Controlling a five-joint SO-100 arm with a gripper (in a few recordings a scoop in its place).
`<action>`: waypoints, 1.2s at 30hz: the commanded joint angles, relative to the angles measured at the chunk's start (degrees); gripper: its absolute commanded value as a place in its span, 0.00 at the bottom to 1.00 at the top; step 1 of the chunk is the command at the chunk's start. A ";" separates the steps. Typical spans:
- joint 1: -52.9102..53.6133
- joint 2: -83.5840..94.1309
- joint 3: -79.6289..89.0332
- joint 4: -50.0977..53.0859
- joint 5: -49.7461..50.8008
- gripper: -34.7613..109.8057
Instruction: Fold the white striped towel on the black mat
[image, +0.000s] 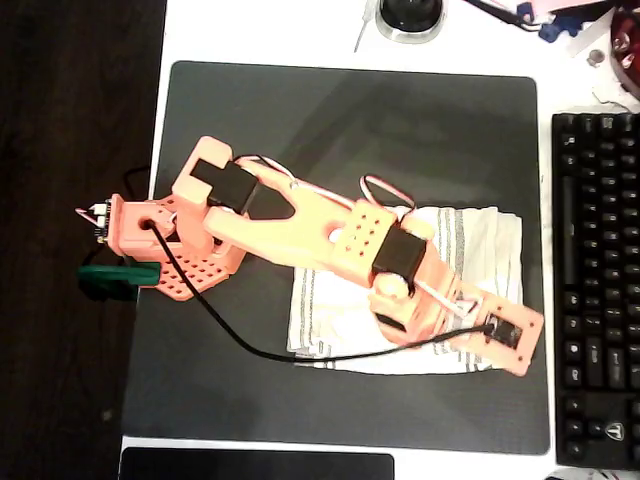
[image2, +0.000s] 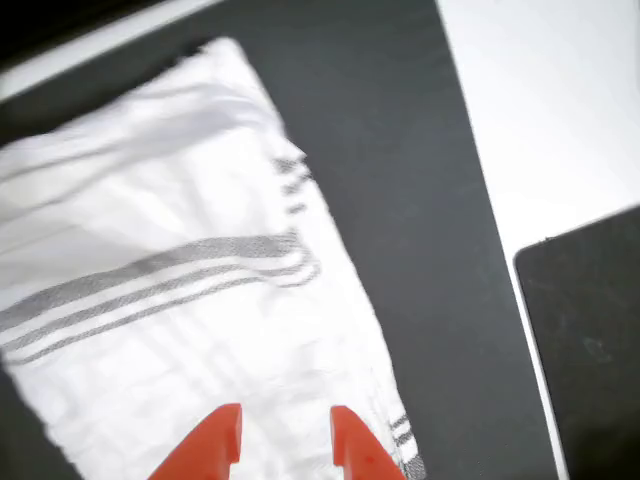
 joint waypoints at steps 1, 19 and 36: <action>0.97 5.36 0.97 1.32 -0.70 0.33; -2.11 40.43 39.64 5.80 5.45 0.34; 1.67 55.37 75.85 -13.36 14.59 0.34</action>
